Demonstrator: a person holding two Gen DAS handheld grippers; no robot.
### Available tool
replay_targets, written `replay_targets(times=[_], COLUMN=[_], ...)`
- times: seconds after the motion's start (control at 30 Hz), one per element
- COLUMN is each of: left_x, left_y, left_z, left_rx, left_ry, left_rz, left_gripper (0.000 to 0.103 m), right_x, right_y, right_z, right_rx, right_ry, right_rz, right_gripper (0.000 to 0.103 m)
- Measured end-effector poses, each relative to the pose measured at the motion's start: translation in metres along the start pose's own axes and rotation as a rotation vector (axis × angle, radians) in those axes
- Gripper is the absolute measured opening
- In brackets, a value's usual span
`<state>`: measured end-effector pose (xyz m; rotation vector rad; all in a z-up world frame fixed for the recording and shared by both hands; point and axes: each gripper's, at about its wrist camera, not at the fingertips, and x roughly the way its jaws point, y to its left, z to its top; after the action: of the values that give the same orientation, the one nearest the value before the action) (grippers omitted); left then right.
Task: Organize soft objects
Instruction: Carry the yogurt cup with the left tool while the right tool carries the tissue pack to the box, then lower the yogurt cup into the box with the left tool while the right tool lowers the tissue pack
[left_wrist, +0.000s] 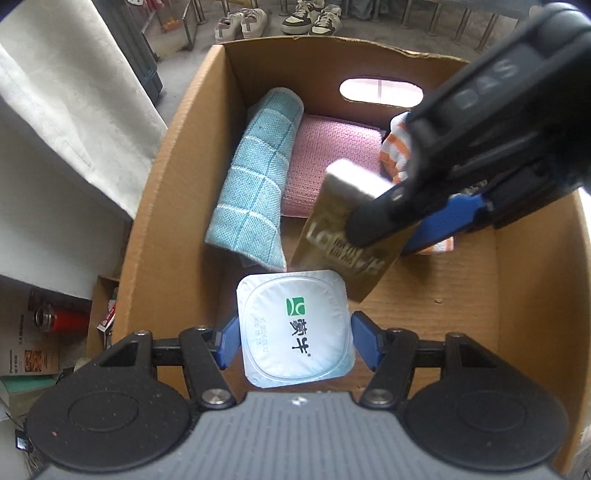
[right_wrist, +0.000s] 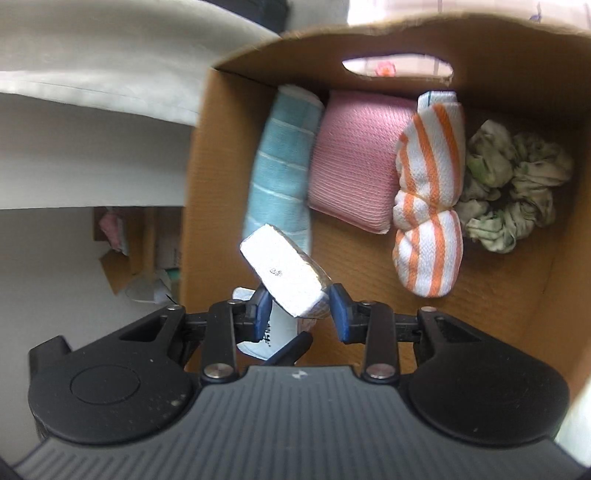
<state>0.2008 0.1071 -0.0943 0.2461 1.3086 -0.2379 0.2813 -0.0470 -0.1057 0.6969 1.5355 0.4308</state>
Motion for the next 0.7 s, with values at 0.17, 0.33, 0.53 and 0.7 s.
replay_targets(times=[0.17, 0.33, 0.53, 0.7], left_x=[0.010, 0.015, 0.008, 0.003], left_y=[-0.002, 0.000, 0.006, 0.003], left_z=[0.005, 0.015, 0.014, 0.008], left_rx=[0.033, 0.079, 0.107, 0.121], left_ry=[-0.001, 0.006, -0.008, -0.006], left_rz=[0.004, 0.021, 0.071, 0.073], left_gripper=[0.064, 0.064, 0.063, 0.063], right_x=[0.028, 0.046, 0.031, 0.019], right_y=[-0.011, -0.018, -0.011, -0.007], right_z=[0.015, 0.022, 0.019, 0.019], right_rx=[0.032, 0.042, 0.013, -0.022], right_ry=[0.053, 0.063, 0.000, -0.047], right_rz=[-0.009, -0.049, -0.079, -0.102], right_gripper=[0.035, 0.042, 0.048, 0.048])
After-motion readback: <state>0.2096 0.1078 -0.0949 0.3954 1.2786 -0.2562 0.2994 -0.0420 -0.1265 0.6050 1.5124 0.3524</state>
